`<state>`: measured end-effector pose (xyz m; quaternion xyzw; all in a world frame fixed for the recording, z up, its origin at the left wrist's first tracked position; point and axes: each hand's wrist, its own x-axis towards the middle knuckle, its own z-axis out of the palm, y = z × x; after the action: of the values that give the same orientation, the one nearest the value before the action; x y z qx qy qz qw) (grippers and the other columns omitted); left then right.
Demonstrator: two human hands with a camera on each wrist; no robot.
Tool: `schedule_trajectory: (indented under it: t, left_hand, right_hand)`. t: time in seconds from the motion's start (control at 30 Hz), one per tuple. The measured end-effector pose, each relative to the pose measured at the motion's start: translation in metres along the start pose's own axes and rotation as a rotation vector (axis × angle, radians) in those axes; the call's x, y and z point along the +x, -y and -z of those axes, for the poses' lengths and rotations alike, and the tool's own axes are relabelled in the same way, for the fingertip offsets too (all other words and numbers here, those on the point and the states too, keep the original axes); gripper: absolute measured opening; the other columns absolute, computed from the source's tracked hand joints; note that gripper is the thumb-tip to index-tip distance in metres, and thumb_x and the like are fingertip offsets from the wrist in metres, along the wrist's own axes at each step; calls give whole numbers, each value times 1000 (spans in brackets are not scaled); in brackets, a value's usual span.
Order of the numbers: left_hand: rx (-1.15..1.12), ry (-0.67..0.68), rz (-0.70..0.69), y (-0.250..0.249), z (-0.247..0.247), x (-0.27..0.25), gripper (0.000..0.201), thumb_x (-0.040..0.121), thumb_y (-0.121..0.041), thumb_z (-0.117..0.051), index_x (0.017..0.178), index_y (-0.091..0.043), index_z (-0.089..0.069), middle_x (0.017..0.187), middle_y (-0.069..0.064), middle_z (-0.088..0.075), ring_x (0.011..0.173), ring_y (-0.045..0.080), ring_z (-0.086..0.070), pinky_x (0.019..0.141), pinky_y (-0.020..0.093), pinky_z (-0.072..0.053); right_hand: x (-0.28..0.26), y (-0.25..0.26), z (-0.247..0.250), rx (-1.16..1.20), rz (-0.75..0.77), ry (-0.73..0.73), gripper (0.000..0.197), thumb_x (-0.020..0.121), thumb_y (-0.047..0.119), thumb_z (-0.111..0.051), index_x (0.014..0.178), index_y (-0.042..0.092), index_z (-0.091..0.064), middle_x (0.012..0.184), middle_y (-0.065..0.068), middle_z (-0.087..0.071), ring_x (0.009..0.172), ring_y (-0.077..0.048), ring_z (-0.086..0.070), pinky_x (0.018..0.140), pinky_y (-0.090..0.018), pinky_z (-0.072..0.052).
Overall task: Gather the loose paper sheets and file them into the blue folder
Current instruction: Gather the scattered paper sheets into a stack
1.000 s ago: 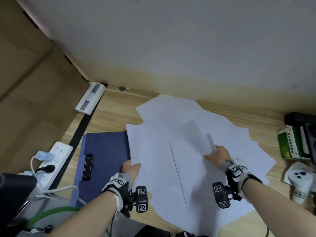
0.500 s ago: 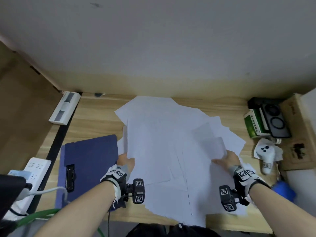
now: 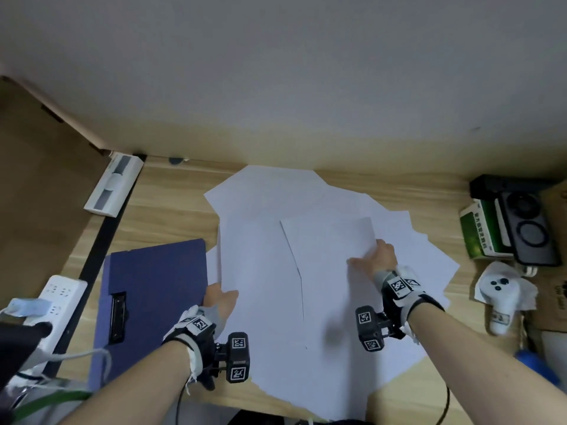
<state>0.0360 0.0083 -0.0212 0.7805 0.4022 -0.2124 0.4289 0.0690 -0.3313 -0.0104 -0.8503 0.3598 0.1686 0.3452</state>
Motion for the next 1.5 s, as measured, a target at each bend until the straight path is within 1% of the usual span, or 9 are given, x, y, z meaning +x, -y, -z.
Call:
schedule_trajectory:
  t: [0.13,0.33,0.43,0.77,0.9,1.13,1.27,1.37,1.5]
  left_hand:
    - [23,37,36,-1,-1,7,21,88,-5,-55,107,-3,-63,93,13,-66,88,33,-63,76,36,-51]
    - [98,102,-12,-13,2,1,11,86,-3,-55,78,-9,-57,69,2,-55,70,24,-56,65,25,-43]
    - [185,128,-7,-15,2,8,13,84,-4,-59,97,-2,-60,72,2,-52,63,17,-49,55,21,-38]
    - [280,157,-131,-25,17,8,37,87,-9,-58,122,2,-59,114,22,-65,99,36,-61,85,37,-48]
    - [169,176,-146,-23,9,4,50,78,-10,-56,128,-1,-56,114,20,-67,87,31,-64,67,30,-48]
    - [345,37,-349,-28,13,8,30,82,1,-51,55,-12,-50,63,6,-52,66,26,-47,60,27,-33]
    - [324,-48,-412,-34,17,14,31,80,4,-50,52,-9,-51,54,1,-40,66,22,-38,53,26,-24]
    - [275,139,-380,-32,15,20,8,81,-7,-57,78,-5,-64,74,12,-62,71,29,-58,62,29,-44]
    - [179,416,-148,-21,4,25,51,75,-14,-66,122,-1,-53,112,14,-64,99,30,-62,89,36,-50]
  right_hand:
    - [0,3,-11,-12,-59,62,27,68,20,-75,91,8,-66,86,-7,-70,78,-28,-64,65,-30,-51]
    - [-12,-18,-3,128,-55,23,28,72,25,-79,92,7,-72,90,-13,-73,88,-32,-69,79,-42,-58]
    - [-21,-33,15,127,-51,-55,30,76,25,-78,99,7,-69,97,-14,-71,95,-34,-66,83,-41,-54]
    - [-53,-47,100,456,-50,-216,44,82,8,-77,121,-6,-60,116,-17,-66,96,-25,-60,87,-31,-45]
    - [-65,-33,93,541,-35,-158,38,82,5,-76,116,-3,-62,109,-11,-66,81,-22,-61,73,-19,-51]
    - [-68,-14,71,589,-15,72,25,83,3,-75,105,3,-64,98,-8,-72,79,-17,-68,69,-26,-55]
    - [-57,-9,83,513,-24,118,19,82,13,-78,92,11,-62,96,-6,-72,86,-24,-68,82,-35,-52]
    - [-54,-2,75,522,-39,104,16,83,13,-77,90,11,-62,93,-5,-70,80,-21,-67,82,-36,-50]
    - [-52,-1,44,504,-31,71,26,80,15,-80,101,9,-66,103,-11,-72,93,-28,-68,89,-41,-54]
